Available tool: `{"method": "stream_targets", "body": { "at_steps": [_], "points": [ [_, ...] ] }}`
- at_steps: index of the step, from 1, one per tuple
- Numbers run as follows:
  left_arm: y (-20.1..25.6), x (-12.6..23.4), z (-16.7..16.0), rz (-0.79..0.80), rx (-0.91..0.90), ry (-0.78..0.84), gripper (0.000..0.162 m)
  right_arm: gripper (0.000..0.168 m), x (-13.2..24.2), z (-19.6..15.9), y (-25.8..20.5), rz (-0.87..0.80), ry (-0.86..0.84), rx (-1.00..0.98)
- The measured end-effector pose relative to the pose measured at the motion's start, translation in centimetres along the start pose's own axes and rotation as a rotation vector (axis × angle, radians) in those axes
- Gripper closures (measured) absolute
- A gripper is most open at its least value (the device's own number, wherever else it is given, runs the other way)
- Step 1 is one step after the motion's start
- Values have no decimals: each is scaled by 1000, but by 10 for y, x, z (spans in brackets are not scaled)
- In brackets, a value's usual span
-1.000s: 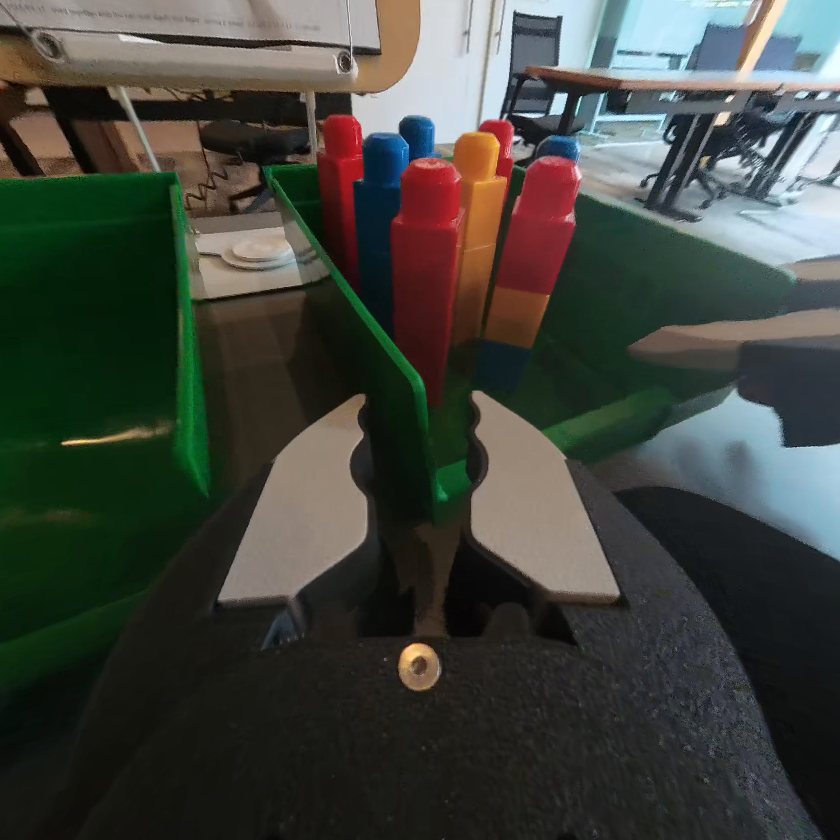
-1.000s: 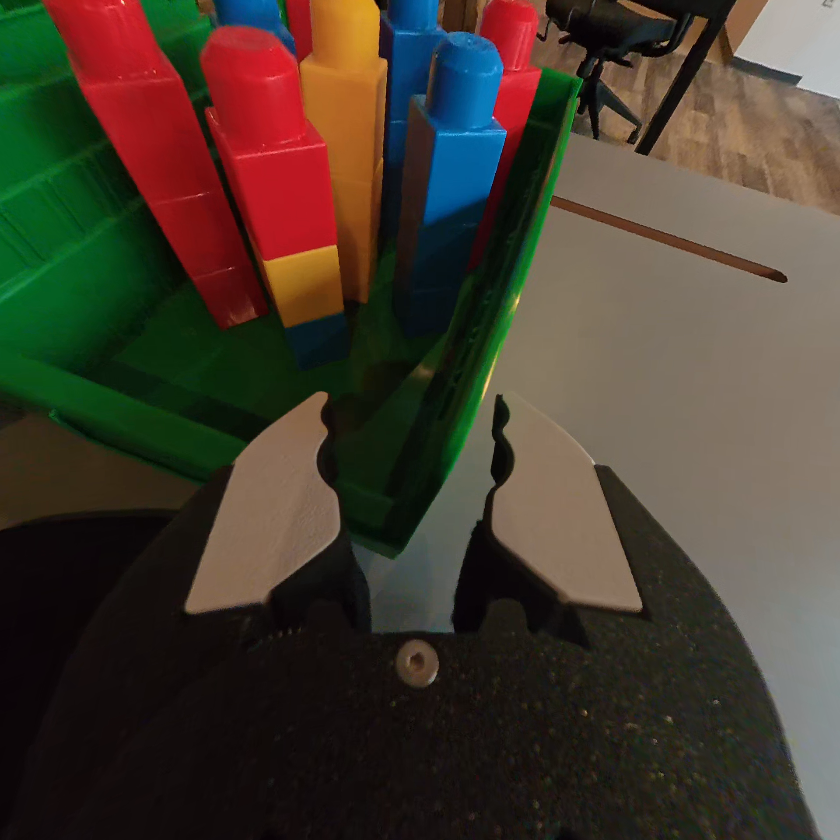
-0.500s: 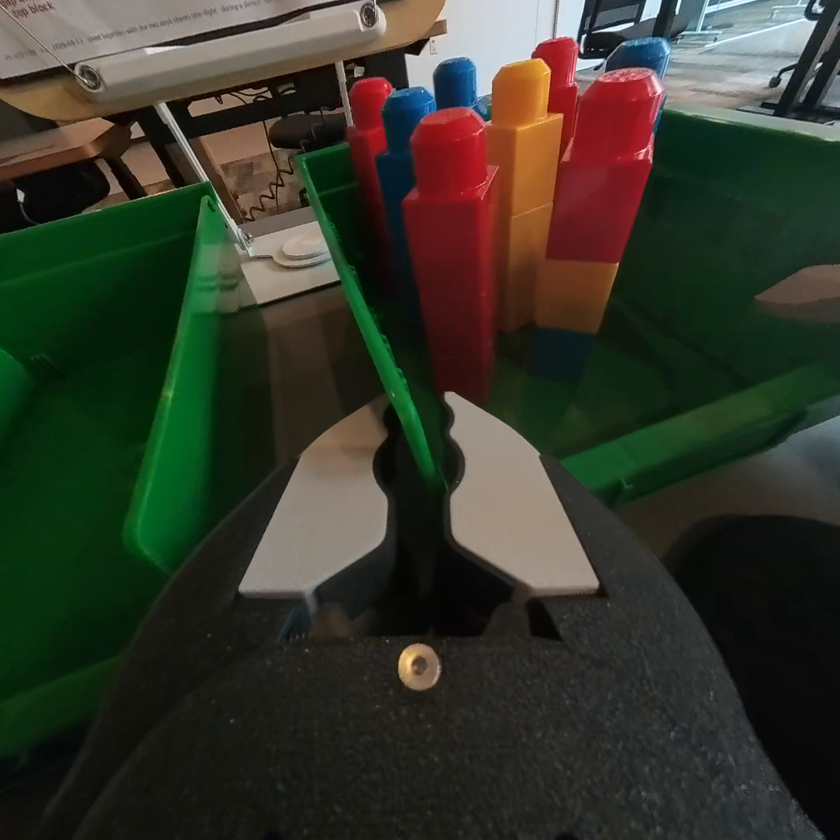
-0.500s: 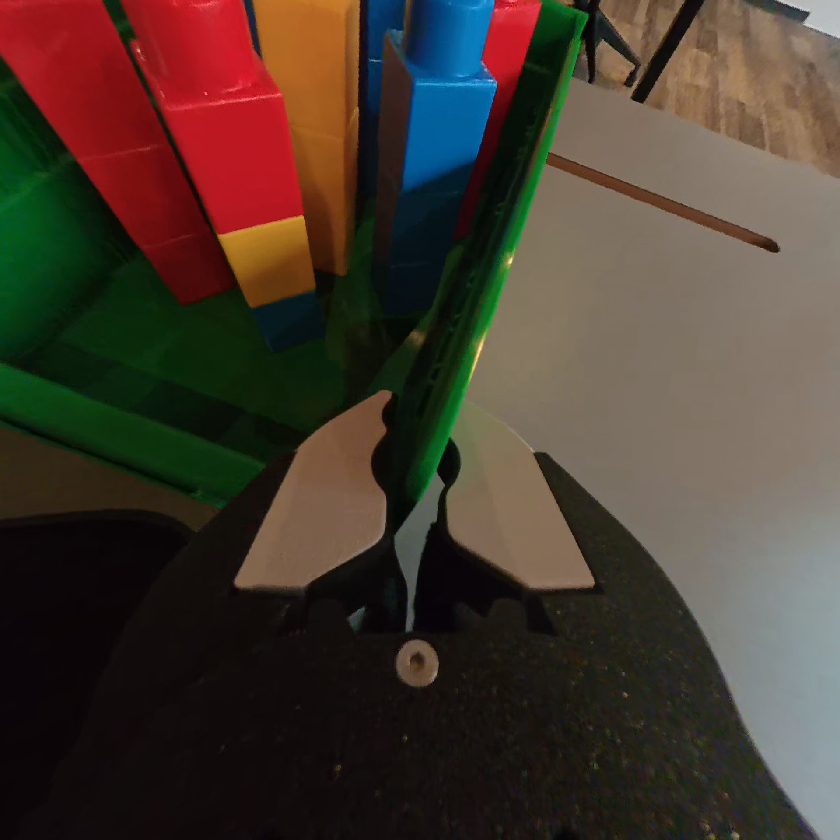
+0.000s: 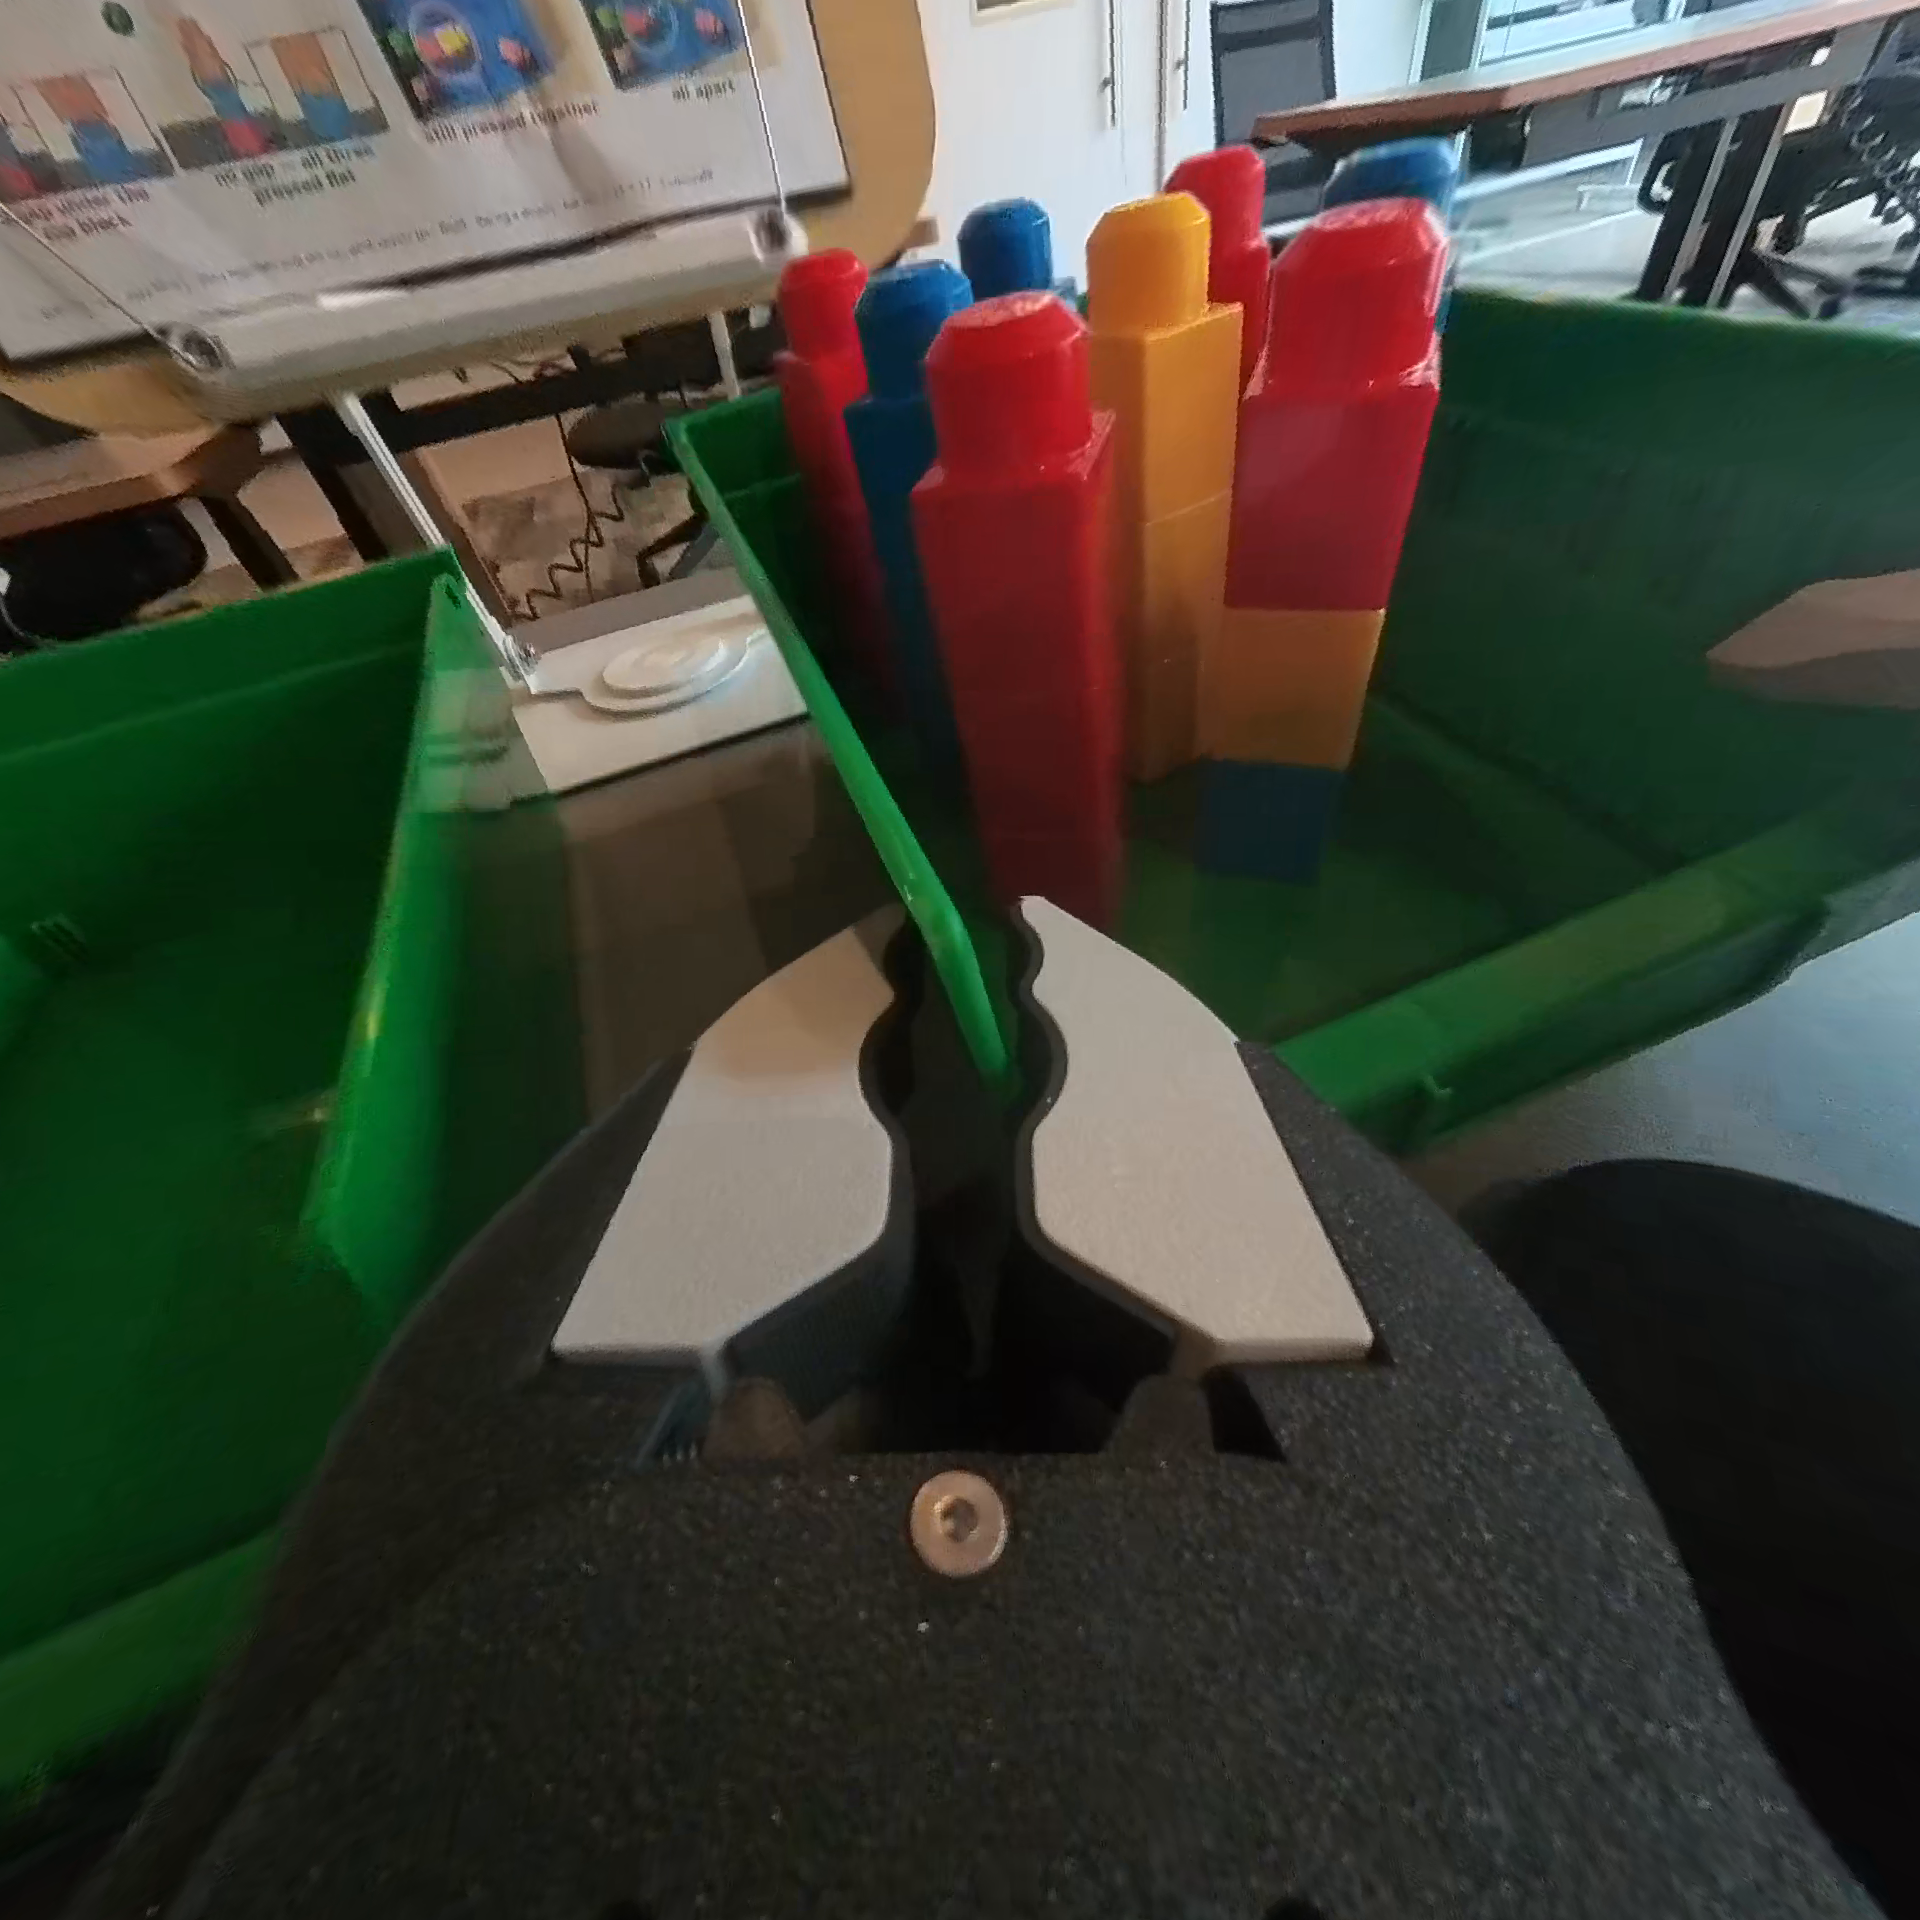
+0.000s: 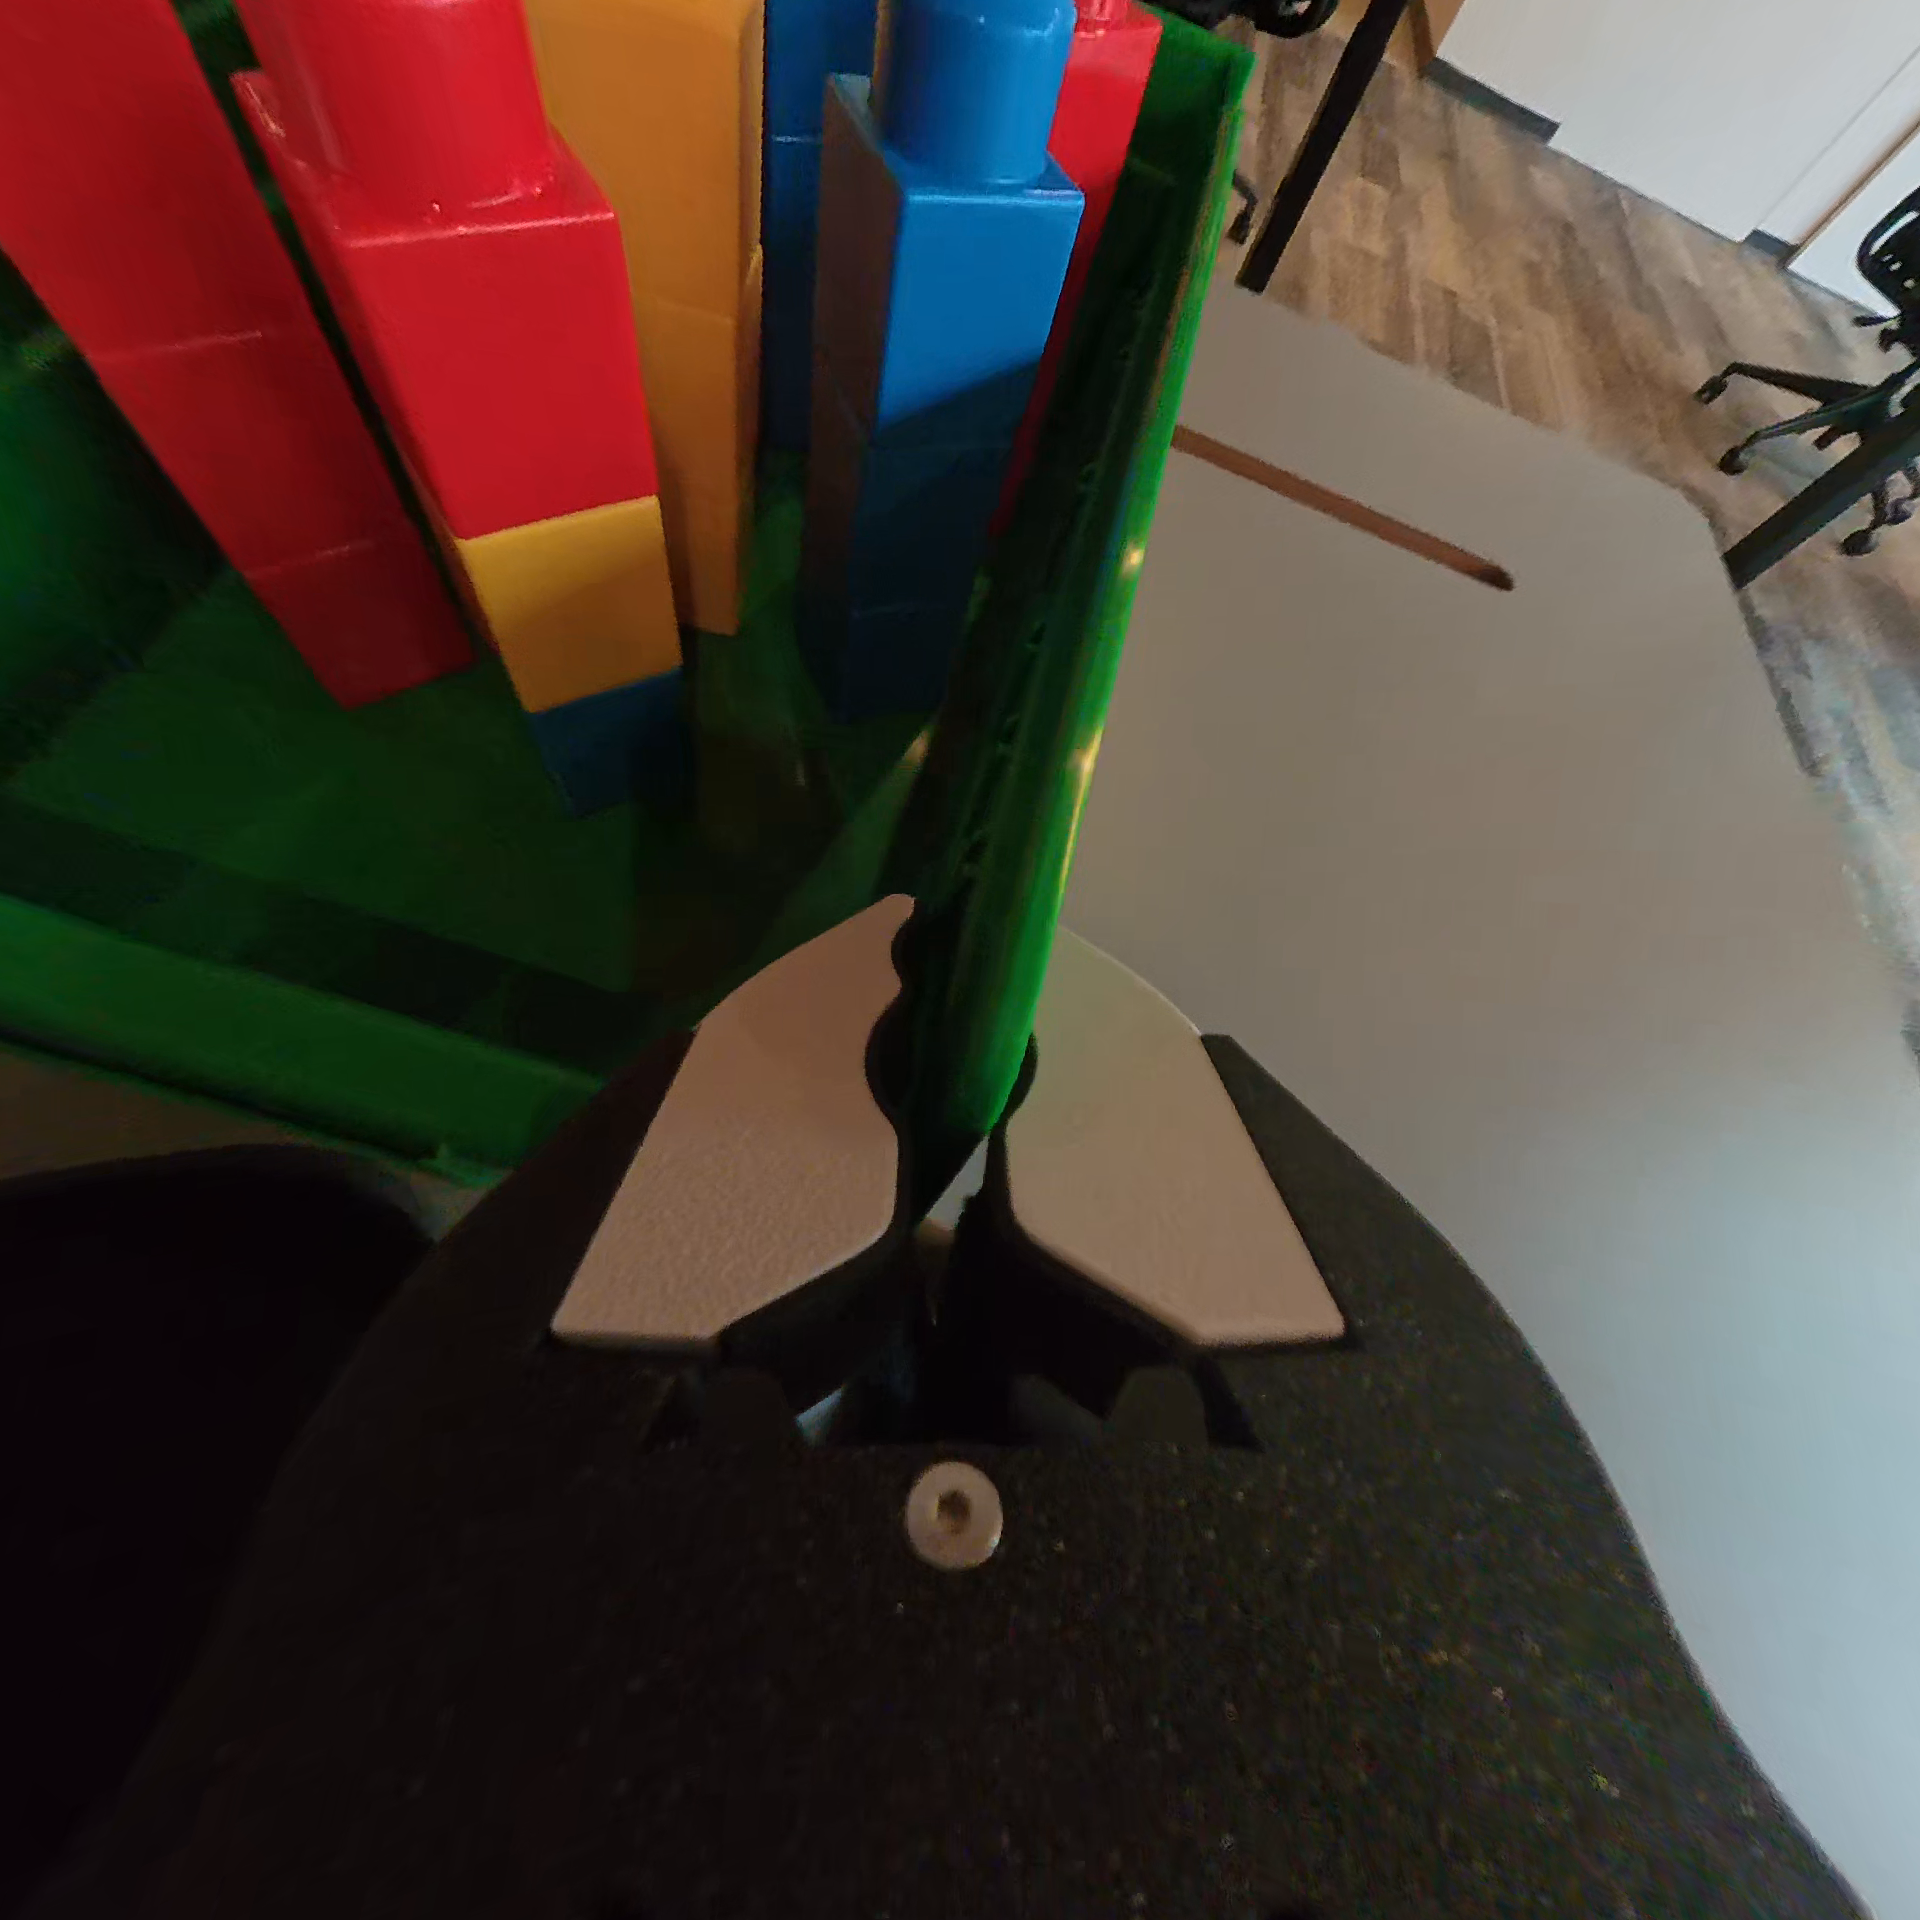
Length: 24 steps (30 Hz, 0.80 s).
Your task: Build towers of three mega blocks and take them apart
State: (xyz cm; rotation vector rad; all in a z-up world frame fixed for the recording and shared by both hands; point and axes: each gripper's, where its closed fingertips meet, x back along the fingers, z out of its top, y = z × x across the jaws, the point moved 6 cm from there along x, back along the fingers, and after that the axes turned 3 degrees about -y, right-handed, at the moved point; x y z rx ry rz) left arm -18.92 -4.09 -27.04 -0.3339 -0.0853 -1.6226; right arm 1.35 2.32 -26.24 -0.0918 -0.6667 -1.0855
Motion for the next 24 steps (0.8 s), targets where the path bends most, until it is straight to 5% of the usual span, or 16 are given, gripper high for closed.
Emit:
{"method": "stream_targets", "body": {
  "at_steps": [12,24],
  "points": [
    [-24,34,46,21,-17,39,149,162,38,47,-11,-11,25,10],
    [-86,85,65,133,-18,63,149,162,54,100,-70,72,100,41]
  ]
}}
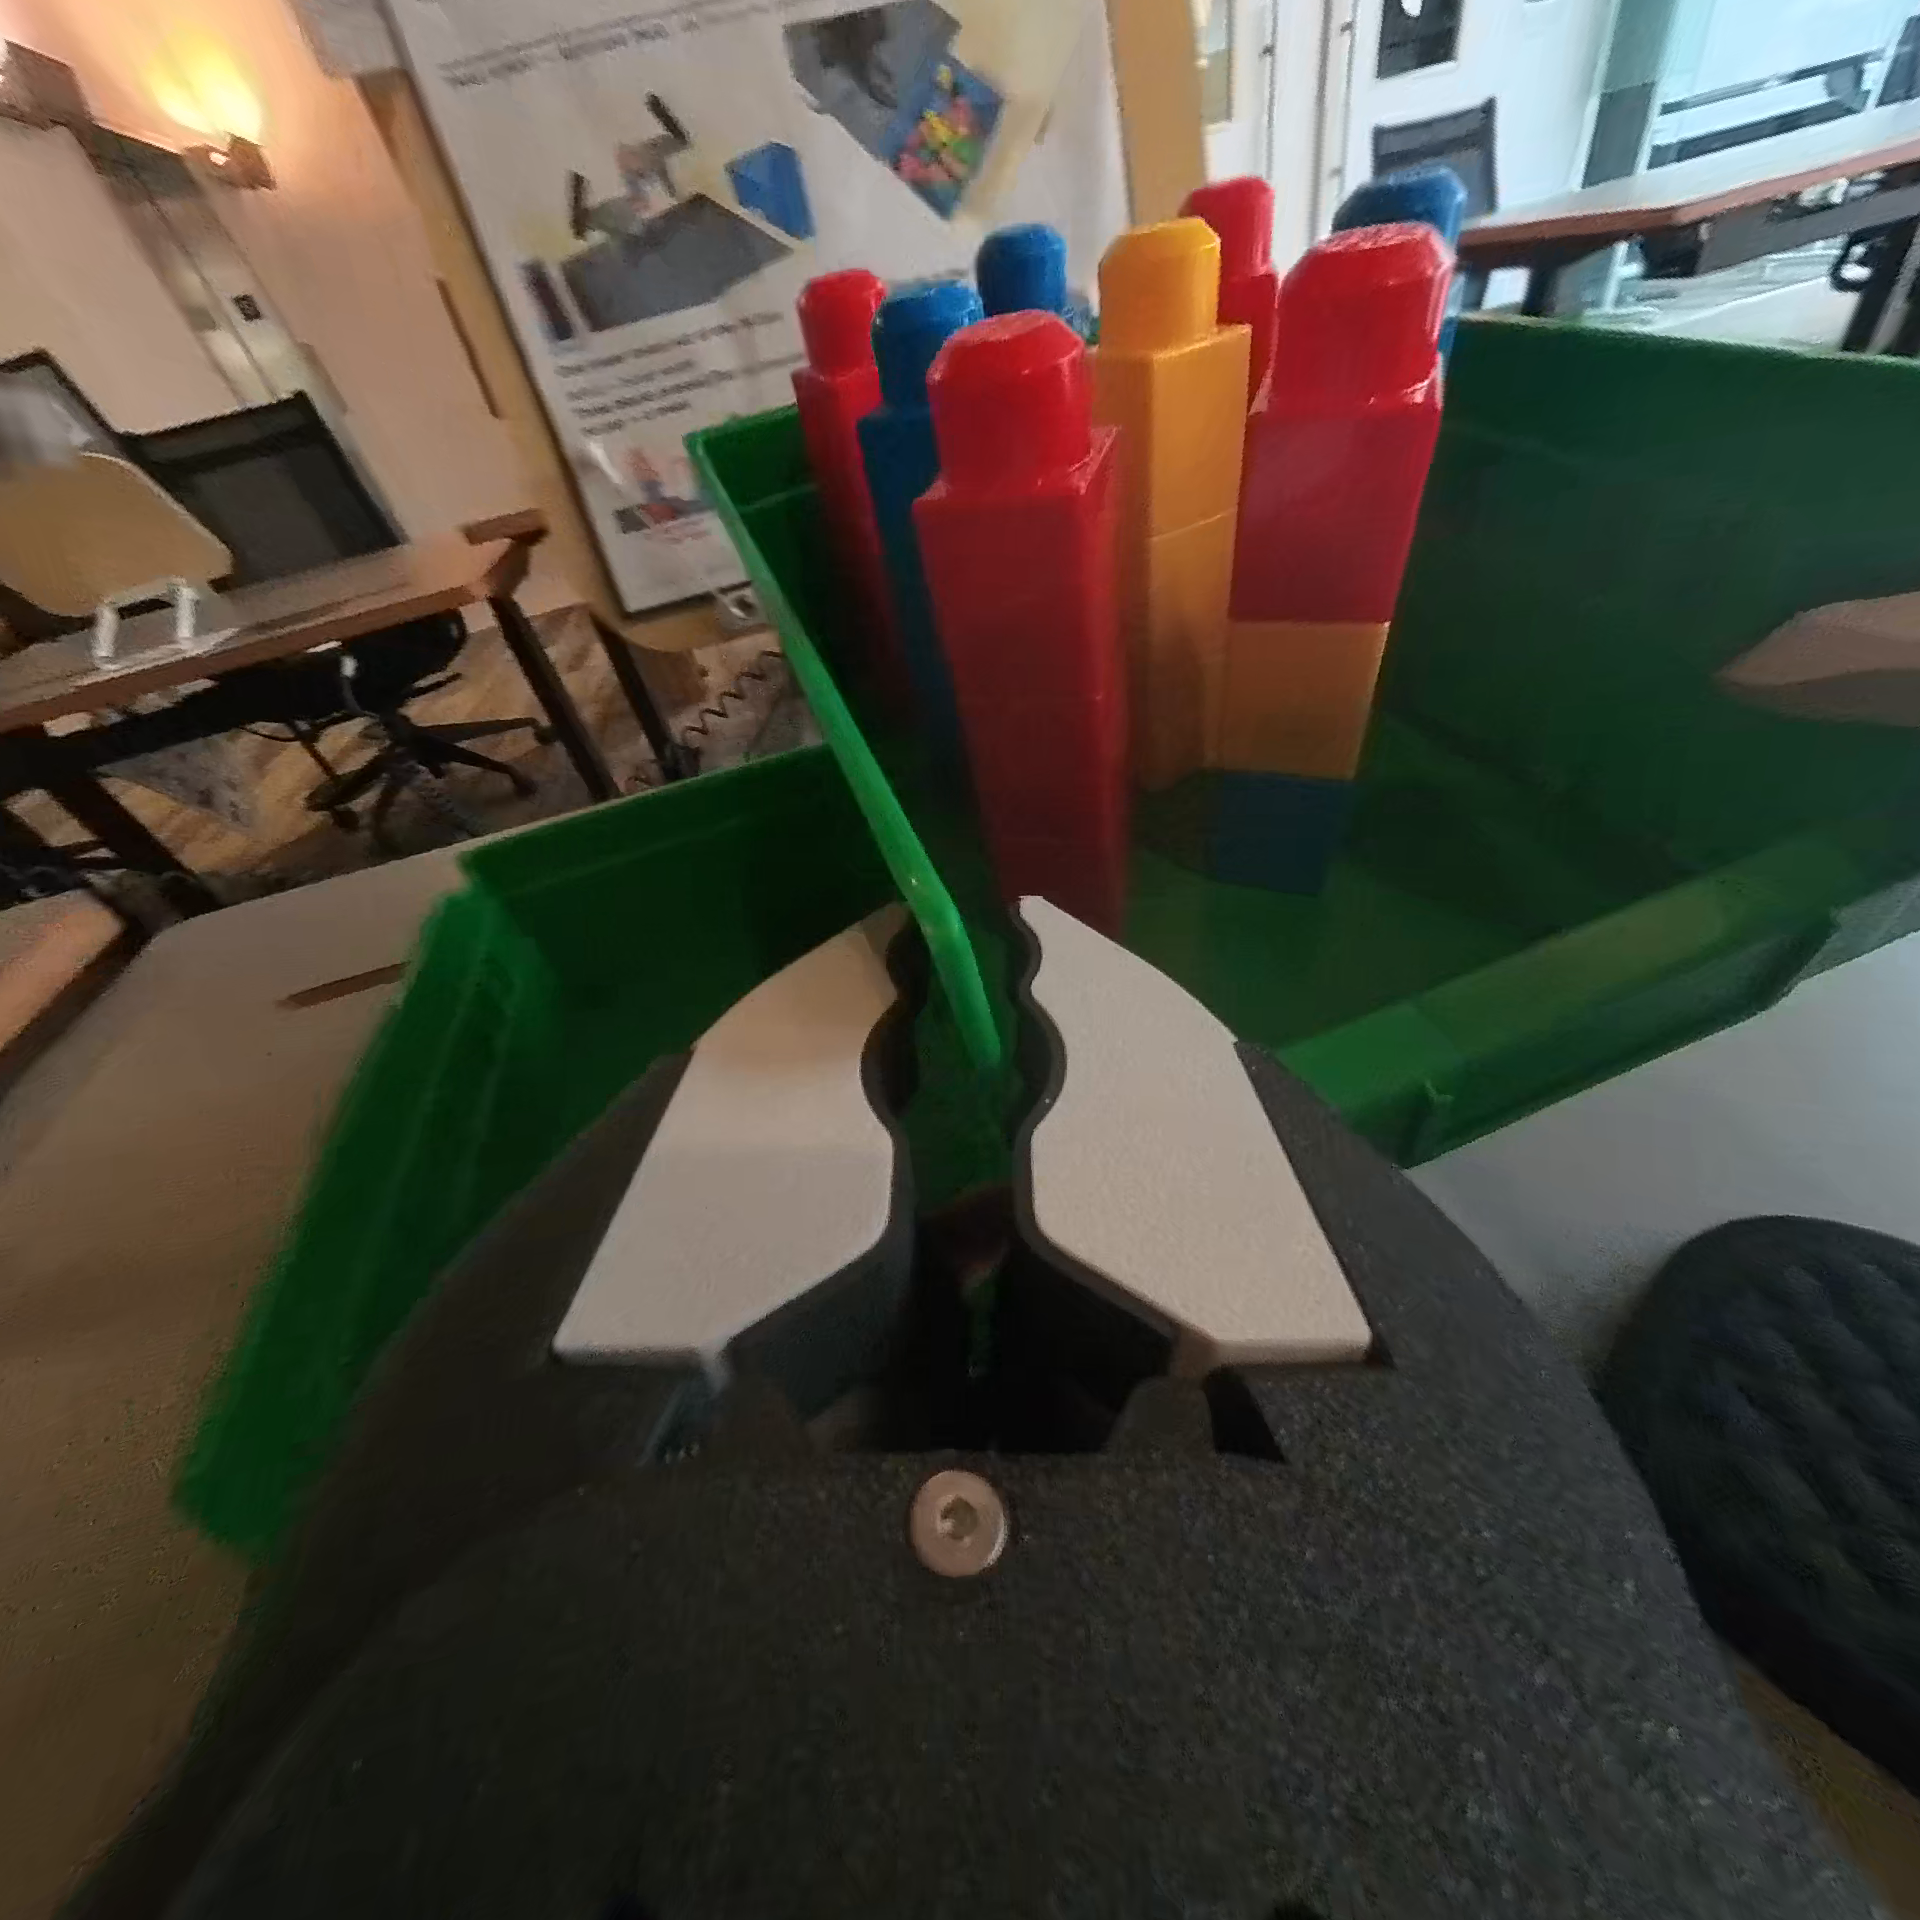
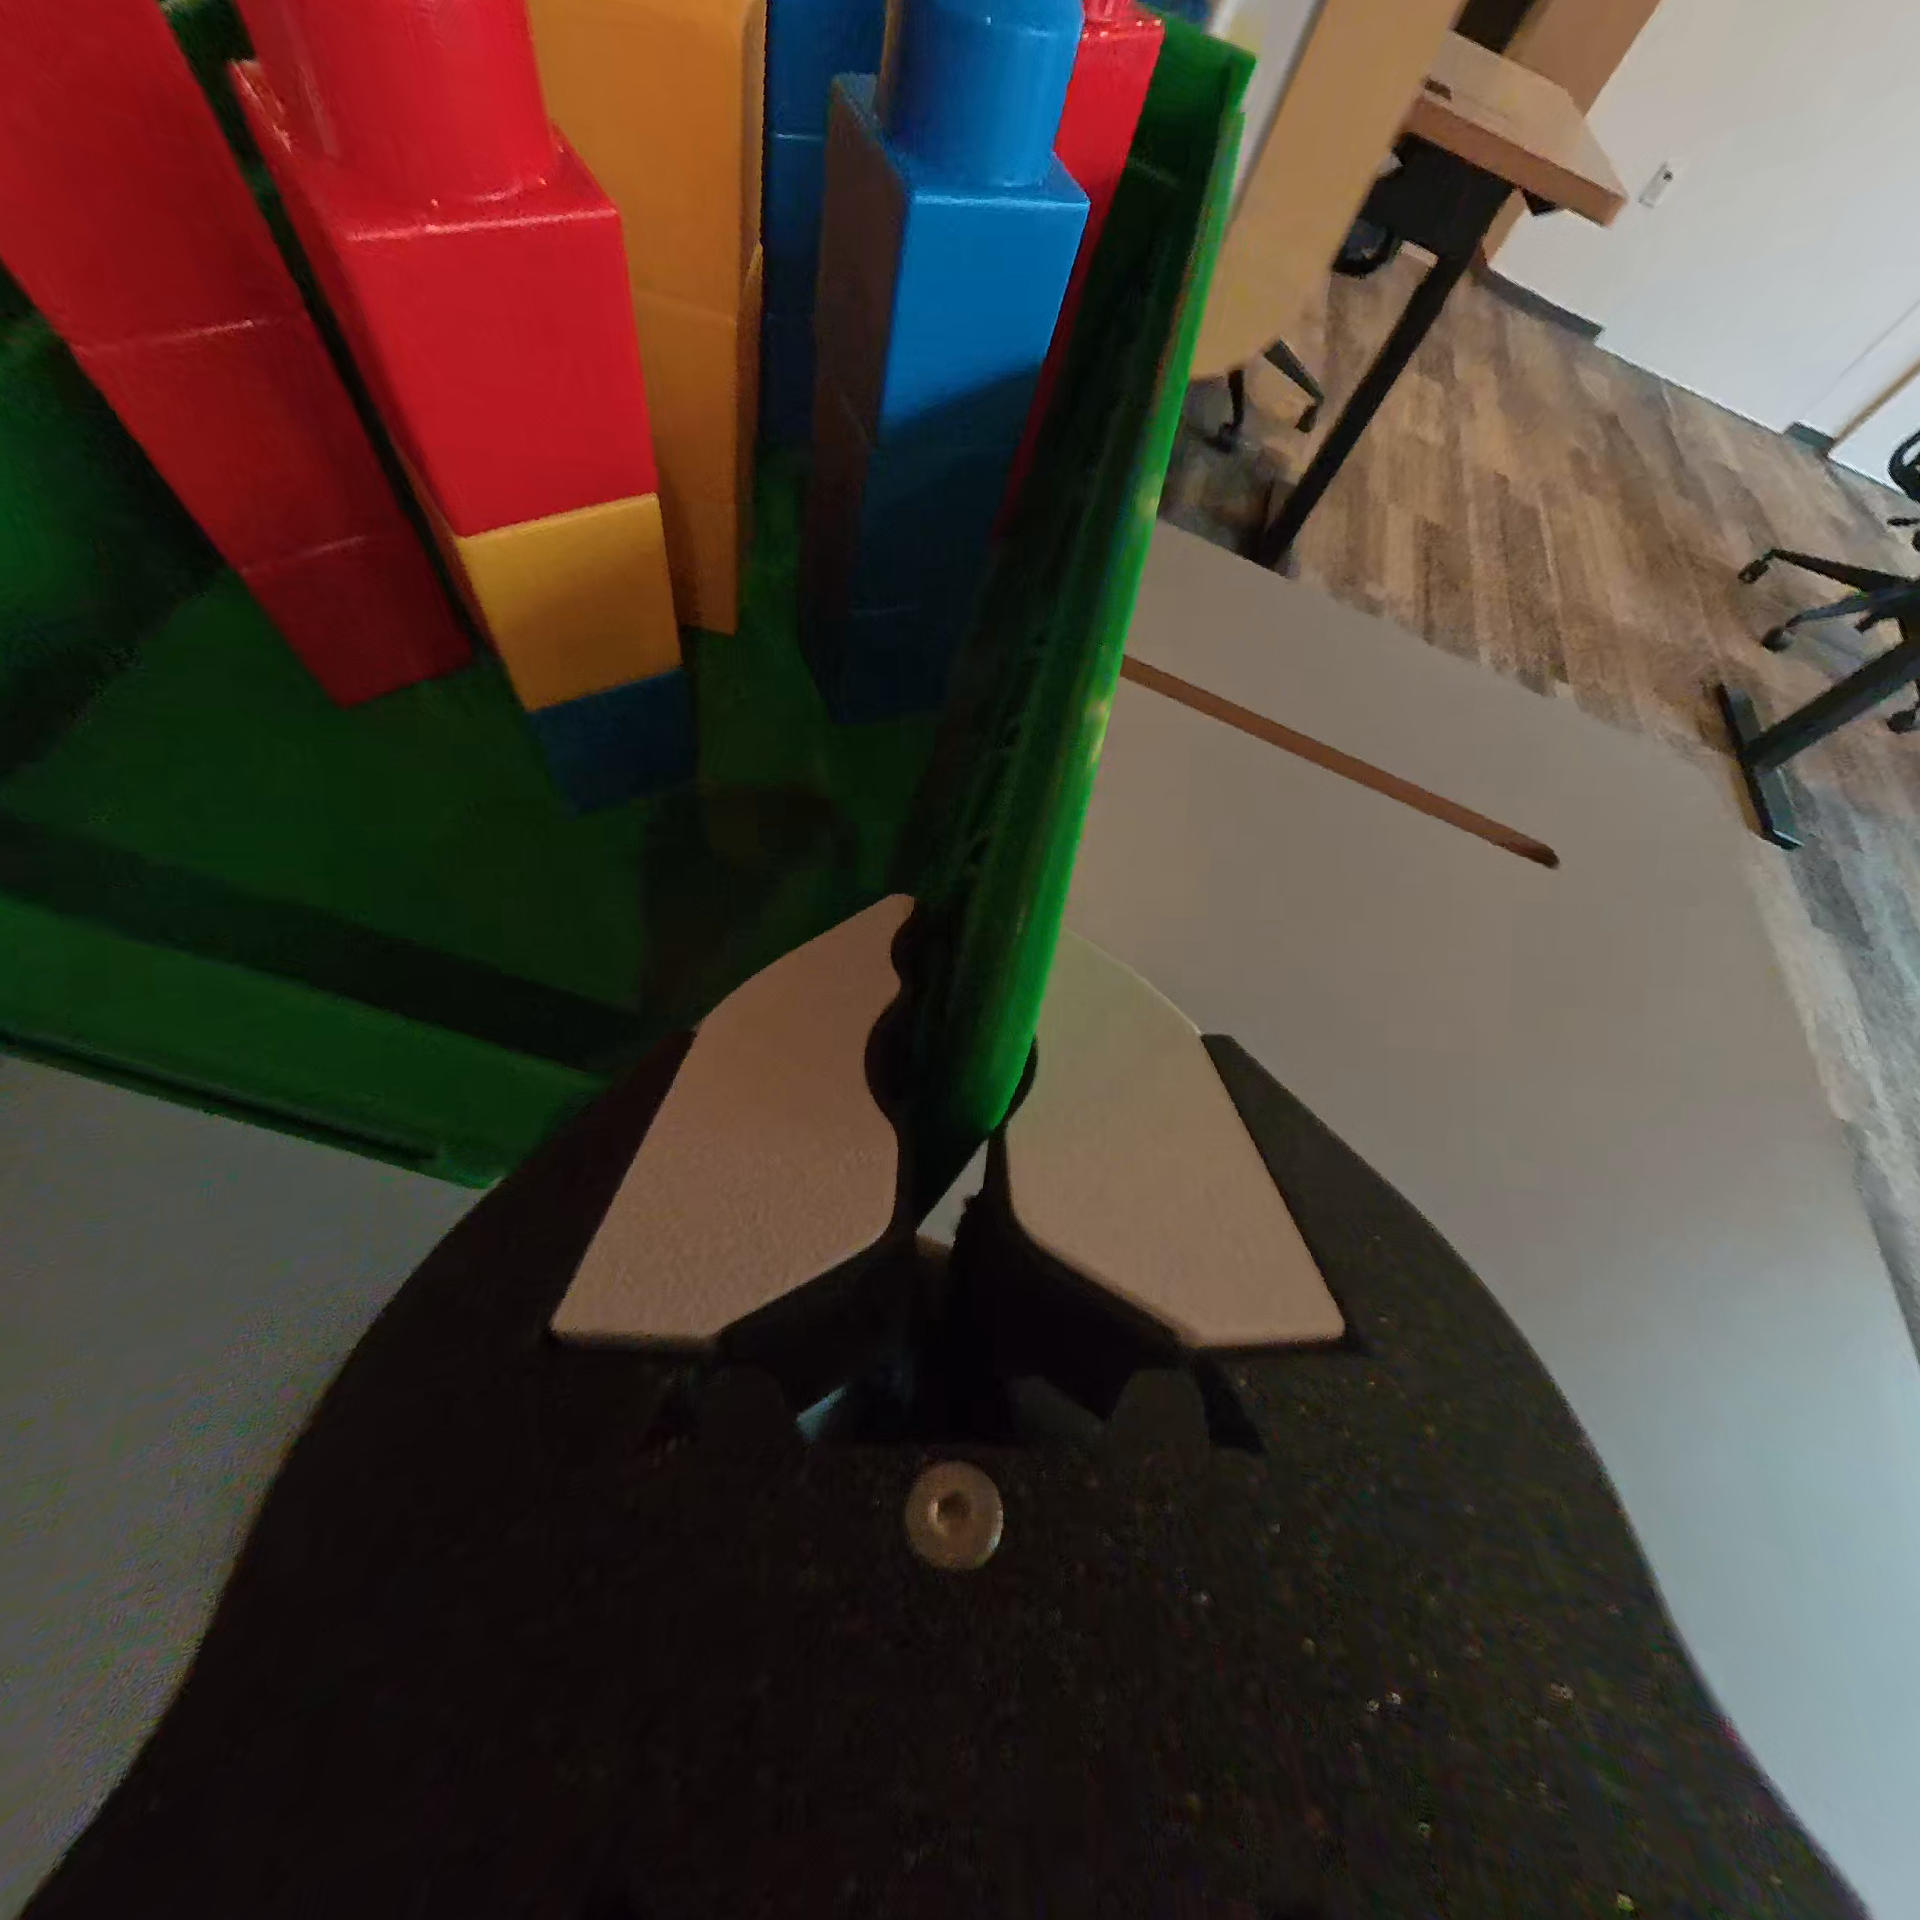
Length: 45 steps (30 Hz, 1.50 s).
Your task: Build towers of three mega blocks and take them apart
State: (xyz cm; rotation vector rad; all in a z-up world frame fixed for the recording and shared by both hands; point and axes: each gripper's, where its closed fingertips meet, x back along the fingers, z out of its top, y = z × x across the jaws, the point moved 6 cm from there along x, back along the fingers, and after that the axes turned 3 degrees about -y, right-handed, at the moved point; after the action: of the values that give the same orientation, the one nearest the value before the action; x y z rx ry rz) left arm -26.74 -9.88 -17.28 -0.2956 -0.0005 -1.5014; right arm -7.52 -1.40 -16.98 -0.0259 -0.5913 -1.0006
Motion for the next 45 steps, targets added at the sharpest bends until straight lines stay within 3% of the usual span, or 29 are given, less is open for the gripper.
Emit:
{"method": "stream_targets", "body": {
  "at_steps": [19,31,39,45],
  "points": [
    [-146,90,-34,359,55,-44,150,162,-44,74,-169,321,84,131],
    [-235,163,-71,628,91,-99,150,162,-65,116,-303,564,143,238],
    [-272,207,-86,757,118,-97,151,162,-63,126,-370,684,166,257],
    [-281,222,-106,778,152,-113,151,162,-61,116,-394,695,144,285]
  ]
}}
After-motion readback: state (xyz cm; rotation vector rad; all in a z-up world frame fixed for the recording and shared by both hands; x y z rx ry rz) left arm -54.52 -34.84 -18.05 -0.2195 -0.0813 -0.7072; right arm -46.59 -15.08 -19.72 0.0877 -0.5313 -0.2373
